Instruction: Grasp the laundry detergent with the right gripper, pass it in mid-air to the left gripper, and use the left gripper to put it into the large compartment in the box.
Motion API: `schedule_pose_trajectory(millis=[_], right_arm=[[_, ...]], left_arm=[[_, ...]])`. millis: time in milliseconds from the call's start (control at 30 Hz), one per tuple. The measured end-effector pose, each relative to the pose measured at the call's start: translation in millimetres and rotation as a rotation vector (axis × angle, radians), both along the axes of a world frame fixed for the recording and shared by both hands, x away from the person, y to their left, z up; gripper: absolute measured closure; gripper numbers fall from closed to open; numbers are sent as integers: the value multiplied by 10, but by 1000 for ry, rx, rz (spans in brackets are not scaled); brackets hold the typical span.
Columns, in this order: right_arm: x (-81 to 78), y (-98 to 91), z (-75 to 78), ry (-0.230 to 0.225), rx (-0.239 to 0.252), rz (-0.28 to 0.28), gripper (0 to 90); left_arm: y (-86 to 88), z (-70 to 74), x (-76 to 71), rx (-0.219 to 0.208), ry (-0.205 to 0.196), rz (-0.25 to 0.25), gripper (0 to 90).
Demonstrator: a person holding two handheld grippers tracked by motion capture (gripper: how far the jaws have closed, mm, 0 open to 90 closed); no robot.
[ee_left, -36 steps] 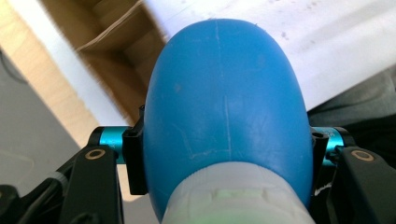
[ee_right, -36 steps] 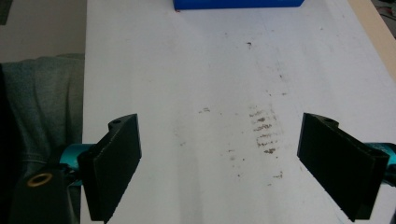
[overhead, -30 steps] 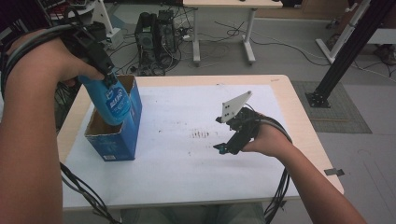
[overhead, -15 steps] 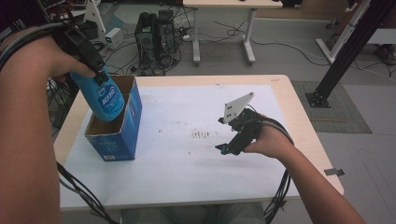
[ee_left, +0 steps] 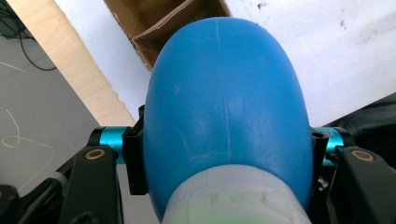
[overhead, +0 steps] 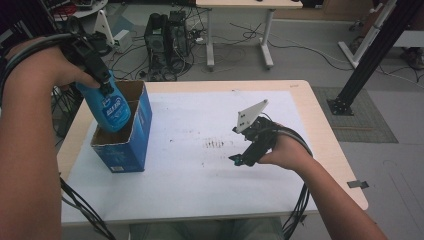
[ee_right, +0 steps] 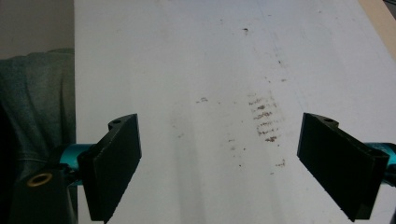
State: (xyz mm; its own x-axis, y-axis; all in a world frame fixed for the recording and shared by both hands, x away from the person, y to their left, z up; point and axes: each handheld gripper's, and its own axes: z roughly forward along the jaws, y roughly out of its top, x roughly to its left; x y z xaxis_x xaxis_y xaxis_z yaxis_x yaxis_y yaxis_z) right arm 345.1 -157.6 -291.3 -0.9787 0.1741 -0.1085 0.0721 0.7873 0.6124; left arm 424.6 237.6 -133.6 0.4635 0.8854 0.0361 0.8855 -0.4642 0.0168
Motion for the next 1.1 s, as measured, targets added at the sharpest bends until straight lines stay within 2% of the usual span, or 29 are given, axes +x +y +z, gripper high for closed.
schedule_pose_trajectory(millis=[33, 167, 200, 300, 333, 533, 567, 600, 700, 733, 767, 833, 900, 933, 967, 1000, 1100], right_arm=[[1, -3, -2, 3, 1, -2, 128], [-5, -4, -17, 11, -4, -7, 129], [-2, -5, -22, 13, -2, -4, 129], [-7, -10, -24, 17, -4, -5, 129], [-11, -11, -24, 18, -5, -8, 129], [-26, -28, -26, 9, -6, -8, 129], [-39, -32, -26, 21, -9, -16, 129], [-40, -39, -28, 16, -6, -14, 129], [-49, -58, -33, 22, -8, -14, 129], [-45, -64, -35, 12, -6, -13, 129], [-50, -68, -38, 15, -8, -20, 129], [-55, -73, -41, 16, -6, -22, 129], [-58, -69, -44, 16, -5, -20, 129], [-59, -67, -48, 19, -4, -18, 129], [-50, -65, -49, 9, 0, -11, 129], [-50, -62, -49, 7, 1, -13, 129], [-52, -59, -51, 9, 1, -14, 129]], left_arm=[[6, -17, 7, 11, 9, -20, 382], [7, -128, 18, 13, 7, -33, 382], [17, -148, 26, 20, 21, -50, 382], [3, -258, 31, 18, 26, -73, 382], [3, -288, 45, 30, 44, -96, 382], [-12, -477, 62, 28, 59, -109, 382], [-20, -515, 56, 20, 46, -90, 382], [-5, -532, 68, 23, 63, -113, 382], [0, -615, 74, 25, 62, -124, 382], [-3, -647, 76, 26, 51, -128, 382], [0, -666, 83, 36, 60, -142, 382], [-5, -729, 84, 30, 54, -137, 382], [-6, -780, 92, 28, 68, -143, 382], [-7, -807, 98, 34, 62, -153, 382], [-16, -849, 92, 24, 59, -142, 382], [-9, -864, 102, 34, 67, -163, 383], [-10, -940, 110, 34, 76, -179, 382]])
